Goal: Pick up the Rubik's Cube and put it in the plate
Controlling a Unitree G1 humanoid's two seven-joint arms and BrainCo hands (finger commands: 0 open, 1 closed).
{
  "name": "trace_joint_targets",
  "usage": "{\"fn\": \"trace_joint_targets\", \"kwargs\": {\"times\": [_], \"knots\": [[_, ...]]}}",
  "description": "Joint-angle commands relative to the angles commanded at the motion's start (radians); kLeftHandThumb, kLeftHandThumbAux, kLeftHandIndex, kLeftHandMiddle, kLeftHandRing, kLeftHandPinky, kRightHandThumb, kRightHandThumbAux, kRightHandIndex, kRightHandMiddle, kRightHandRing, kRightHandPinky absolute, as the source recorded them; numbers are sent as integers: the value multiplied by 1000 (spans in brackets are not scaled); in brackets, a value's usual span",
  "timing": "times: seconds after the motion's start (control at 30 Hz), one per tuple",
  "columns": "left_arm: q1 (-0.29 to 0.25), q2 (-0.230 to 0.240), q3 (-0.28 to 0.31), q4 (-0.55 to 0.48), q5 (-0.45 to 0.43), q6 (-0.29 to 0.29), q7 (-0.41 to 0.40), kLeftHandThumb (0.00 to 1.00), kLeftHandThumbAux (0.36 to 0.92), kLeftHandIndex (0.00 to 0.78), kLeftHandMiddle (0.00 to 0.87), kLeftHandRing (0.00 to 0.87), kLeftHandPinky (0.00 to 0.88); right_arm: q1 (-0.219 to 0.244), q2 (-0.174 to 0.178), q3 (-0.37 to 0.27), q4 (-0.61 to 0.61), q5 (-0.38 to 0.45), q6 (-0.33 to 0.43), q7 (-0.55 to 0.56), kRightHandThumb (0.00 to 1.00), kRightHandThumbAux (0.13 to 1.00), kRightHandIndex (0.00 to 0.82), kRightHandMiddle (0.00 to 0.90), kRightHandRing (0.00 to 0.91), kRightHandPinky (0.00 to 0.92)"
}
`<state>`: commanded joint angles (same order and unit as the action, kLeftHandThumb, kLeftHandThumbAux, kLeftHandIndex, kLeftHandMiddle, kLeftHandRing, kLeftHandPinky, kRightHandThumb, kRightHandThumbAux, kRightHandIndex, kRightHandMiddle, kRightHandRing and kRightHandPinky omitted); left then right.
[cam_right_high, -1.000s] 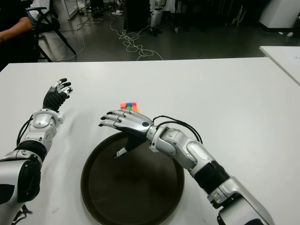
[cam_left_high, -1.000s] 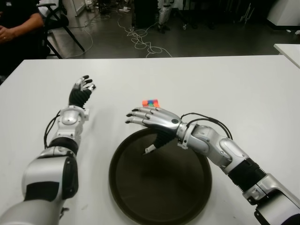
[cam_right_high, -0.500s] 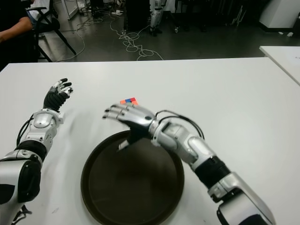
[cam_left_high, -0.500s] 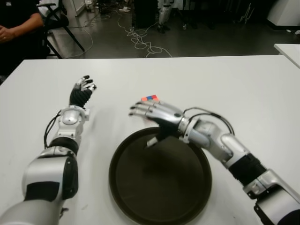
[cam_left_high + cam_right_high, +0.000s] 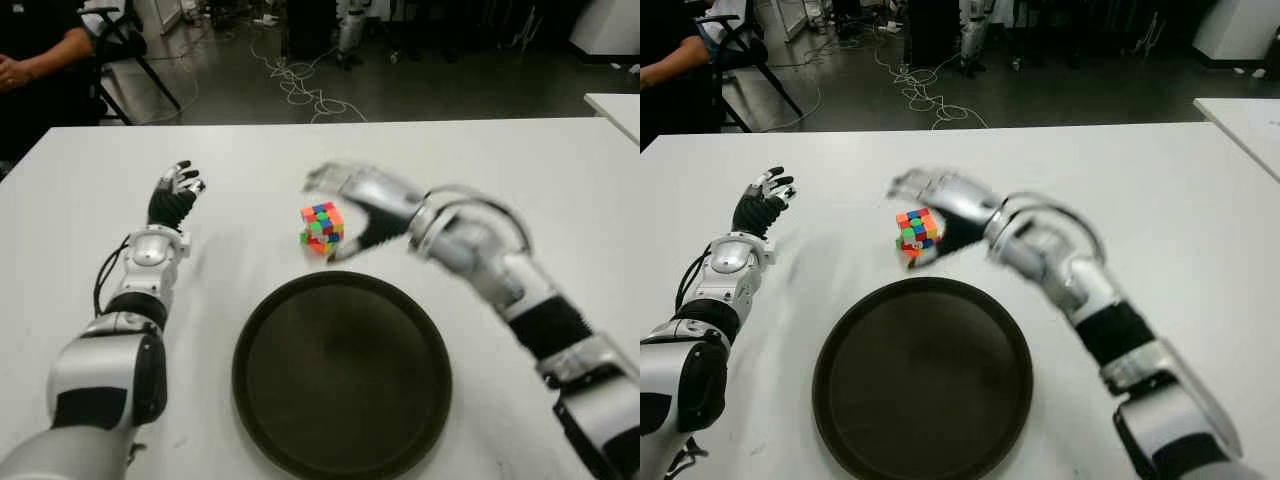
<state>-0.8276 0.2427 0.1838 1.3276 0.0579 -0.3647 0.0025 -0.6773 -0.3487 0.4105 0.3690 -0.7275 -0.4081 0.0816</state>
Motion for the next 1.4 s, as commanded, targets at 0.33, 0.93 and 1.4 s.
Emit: {"fn": "trace_joint_targets", "kwargs": {"times": [0.33, 0.93, 1.4], "knots": [[0, 0, 8, 0, -8, 2, -11, 139, 574, 94, 163, 141, 104, 9, -1, -13, 18, 5, -2, -50, 0, 430, 0, 0, 0, 0], [-1, -3, 11, -1, -6, -1, -10, 152, 560, 79, 153, 137, 112, -9, -8, -6, 50, -13, 6, -82, 0, 420, 0, 0, 0, 0], [0, -4, 8, 1, -1, -1, -2, 150, 594, 98, 177, 162, 131, -56, 31, 13, 206, -17, 3, -165, 0, 457, 0, 0, 0, 0]]}}
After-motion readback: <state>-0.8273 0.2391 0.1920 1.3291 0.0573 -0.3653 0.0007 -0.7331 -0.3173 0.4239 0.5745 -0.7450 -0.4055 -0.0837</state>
